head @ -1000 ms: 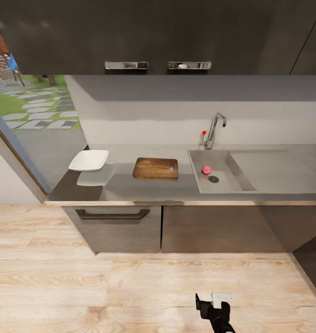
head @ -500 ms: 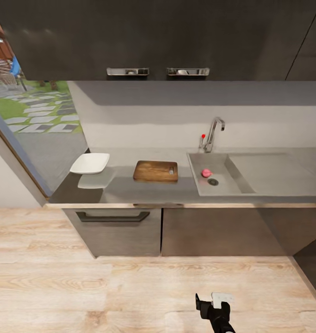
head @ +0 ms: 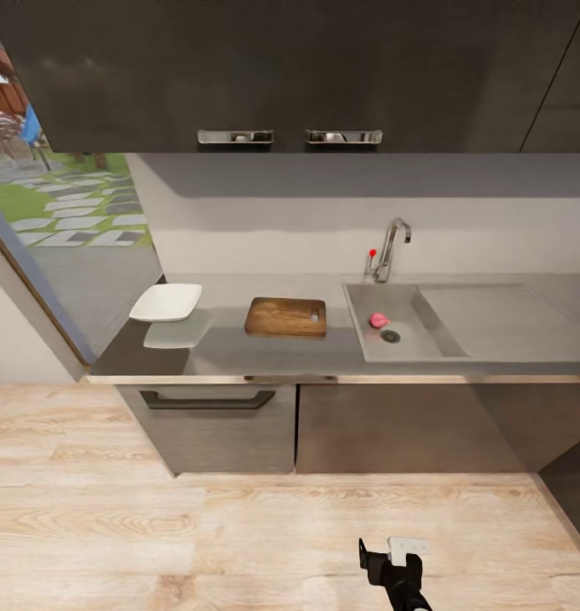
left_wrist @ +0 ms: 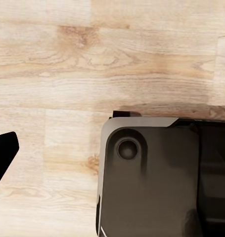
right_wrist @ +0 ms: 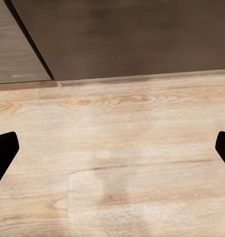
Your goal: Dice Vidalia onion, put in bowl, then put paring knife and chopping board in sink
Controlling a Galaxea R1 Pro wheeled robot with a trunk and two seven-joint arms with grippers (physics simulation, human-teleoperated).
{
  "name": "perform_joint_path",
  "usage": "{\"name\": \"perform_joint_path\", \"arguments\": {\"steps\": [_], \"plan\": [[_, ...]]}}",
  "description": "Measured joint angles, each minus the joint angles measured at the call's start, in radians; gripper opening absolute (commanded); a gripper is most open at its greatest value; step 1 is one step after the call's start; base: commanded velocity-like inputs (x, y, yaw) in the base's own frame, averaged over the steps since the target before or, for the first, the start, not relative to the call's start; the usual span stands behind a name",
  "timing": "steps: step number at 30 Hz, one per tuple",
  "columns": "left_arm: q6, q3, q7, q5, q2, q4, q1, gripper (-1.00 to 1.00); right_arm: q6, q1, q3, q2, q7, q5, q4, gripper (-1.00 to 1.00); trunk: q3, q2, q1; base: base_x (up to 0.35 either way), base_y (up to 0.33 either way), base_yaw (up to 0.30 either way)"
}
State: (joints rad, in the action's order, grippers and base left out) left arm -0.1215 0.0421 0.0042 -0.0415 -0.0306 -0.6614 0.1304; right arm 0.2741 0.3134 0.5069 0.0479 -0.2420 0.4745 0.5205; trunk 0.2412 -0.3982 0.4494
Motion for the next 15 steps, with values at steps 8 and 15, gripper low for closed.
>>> {"name": "perform_joint_path", "arguments": {"steps": [8,15], "plan": [[0.000,0.001,0.000,0.000,0.000,0.000,0.000,1.00,0.001,0.000,0.000,0.000,-0.001,0.000,0.000,1.00,-0.002,0.000,0.000,0.000,0.000,0.000],[0.000,0.000,0.000,0.000,0.000,0.000,0.000,1.00,0.001,0.000,0.000,0.000,-0.002,0.000,0.000,1.00,-0.012,0.000,0.000,0.000,0.000,0.000]]}}
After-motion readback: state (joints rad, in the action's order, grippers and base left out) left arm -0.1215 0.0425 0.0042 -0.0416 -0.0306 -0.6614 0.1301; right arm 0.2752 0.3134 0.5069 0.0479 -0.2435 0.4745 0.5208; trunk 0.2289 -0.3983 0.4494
